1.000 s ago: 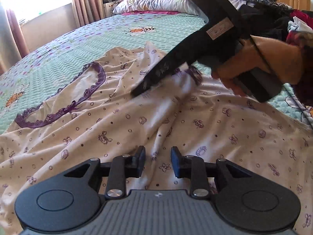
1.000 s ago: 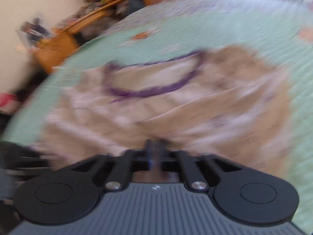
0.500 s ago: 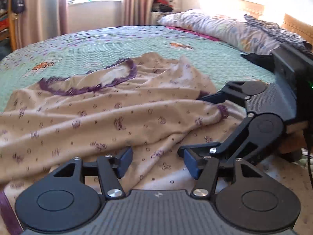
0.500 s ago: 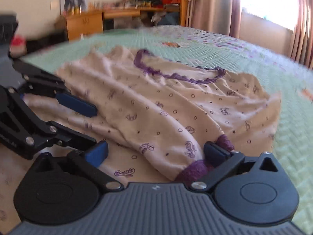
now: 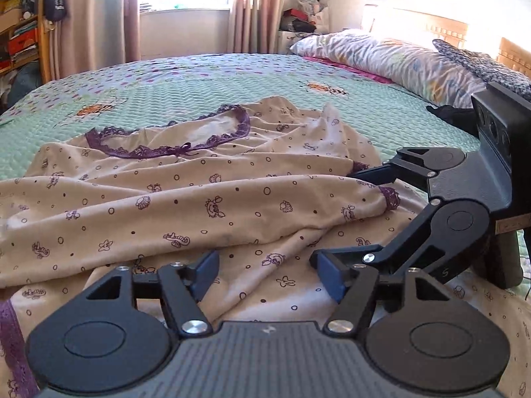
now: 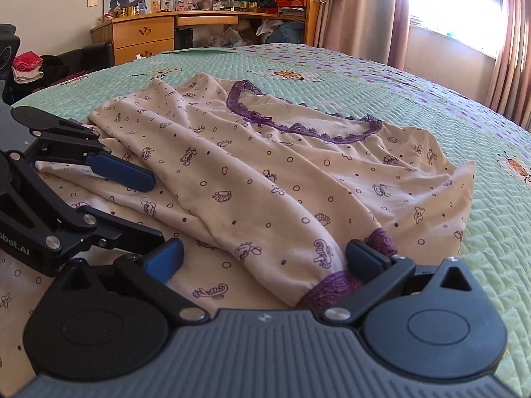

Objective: Fold clothes

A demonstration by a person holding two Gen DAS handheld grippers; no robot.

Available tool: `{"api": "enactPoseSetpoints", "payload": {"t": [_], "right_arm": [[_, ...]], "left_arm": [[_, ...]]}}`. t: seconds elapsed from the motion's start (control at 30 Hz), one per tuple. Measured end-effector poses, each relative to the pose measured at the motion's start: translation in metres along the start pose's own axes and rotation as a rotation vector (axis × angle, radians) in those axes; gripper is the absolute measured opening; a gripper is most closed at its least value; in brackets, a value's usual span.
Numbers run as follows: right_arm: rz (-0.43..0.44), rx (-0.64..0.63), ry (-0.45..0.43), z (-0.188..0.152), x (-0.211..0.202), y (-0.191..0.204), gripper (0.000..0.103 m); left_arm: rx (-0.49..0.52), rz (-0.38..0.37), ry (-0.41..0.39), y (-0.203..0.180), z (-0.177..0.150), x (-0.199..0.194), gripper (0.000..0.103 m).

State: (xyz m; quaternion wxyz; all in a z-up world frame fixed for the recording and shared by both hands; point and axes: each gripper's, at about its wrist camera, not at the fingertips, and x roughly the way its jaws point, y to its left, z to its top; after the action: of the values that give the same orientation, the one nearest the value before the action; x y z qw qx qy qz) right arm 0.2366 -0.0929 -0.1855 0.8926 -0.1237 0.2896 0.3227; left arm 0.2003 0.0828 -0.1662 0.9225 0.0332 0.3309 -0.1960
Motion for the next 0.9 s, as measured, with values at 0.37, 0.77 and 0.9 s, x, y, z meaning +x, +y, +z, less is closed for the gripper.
{"api": "enactPoseSetpoints", "payload": {"t": [0.37,0.77,0.9], "right_arm": [[0.000,-0.001,0.000,0.000,-0.001,0.000,0.103],[0.002,0.003,-0.002,0.000,-0.001,0.001,0.103],[0.002,0.004,-0.002,0.000,-0.001,0.001,0.103]], "left_arm": [[0.002,0.004,0.005,-0.002,-0.001,-0.004,0.078],[-0.066,-0.009,-0.045,0.011,0.000,-0.022,0.079],[-0.069,0.016,-0.040,0.019,0.002,-0.029,0.079]]}}
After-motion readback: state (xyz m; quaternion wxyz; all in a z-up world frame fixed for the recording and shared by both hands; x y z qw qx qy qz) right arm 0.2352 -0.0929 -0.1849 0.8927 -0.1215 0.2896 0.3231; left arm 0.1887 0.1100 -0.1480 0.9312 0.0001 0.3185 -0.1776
